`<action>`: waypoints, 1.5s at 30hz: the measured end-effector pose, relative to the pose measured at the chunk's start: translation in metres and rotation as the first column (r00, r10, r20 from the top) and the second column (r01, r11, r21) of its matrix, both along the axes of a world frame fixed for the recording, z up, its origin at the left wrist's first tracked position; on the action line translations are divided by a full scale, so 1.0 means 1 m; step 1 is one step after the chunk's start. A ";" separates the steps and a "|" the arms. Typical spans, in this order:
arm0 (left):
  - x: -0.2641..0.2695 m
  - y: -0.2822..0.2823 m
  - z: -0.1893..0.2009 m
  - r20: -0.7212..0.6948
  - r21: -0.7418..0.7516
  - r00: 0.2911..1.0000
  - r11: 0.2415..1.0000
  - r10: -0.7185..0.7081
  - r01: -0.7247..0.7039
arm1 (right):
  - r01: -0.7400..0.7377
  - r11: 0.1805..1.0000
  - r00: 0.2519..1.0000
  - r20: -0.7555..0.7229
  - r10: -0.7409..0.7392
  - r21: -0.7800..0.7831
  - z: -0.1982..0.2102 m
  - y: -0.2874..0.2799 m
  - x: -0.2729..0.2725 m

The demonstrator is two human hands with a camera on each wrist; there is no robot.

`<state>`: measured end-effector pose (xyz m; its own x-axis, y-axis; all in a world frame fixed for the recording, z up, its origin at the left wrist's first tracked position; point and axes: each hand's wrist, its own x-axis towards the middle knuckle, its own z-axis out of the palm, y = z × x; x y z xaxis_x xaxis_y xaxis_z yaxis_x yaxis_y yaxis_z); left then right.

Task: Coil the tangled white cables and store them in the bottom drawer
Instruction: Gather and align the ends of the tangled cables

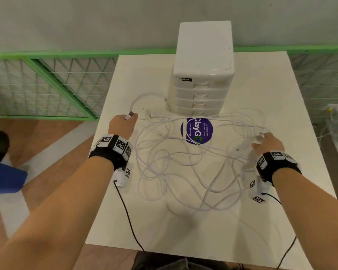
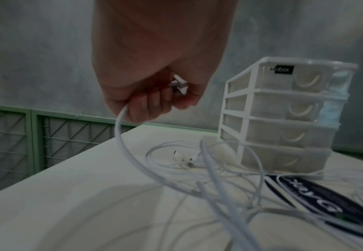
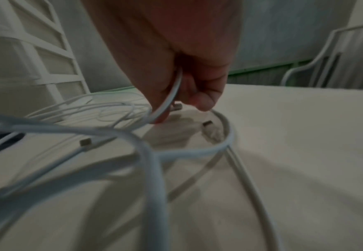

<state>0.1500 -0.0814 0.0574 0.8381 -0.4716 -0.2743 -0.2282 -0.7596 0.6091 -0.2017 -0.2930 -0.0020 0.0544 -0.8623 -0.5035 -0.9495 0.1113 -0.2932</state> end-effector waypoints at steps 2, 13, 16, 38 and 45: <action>0.002 0.000 -0.005 -0.023 0.044 0.999 0.998 -0.044 0.045 | 0.057 0.997 0.998 0.020 -0.058 0.051 -0.009 -0.005 -0.002; 0.011 -0.019 -0.028 -0.025 0.107 0.994 0.989 -0.102 0.104 | 0.139 0.924 0.929 0.370 0.003 -0.357 0.017 0.048 0.016; 0.014 -0.040 -0.030 -0.001 0.006 0.992 0.992 -0.124 0.124 | 0.147 0.883 0.858 0.502 0.111 -0.446 0.037 0.068 0.031; -0.031 -0.026 0.034 -0.045 -0.434 0.885 0.807 -0.464 0.401 | -0.186 0.917 0.825 0.452 0.341 -0.351 0.090 0.094 0.105; -0.093 -0.019 0.062 -0.080 -0.486 0.773 0.702 -0.629 0.521 | -0.057 0.998 0.501 0.863 0.057 -0.032 0.124 0.113 0.130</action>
<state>0.0569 -0.1008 0.1198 0.3031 -0.9499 -0.0759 -0.3516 -0.1855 0.9176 -0.0714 -0.1802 0.1223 0.5108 -0.8409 -0.1786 -0.2293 0.0669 -0.9711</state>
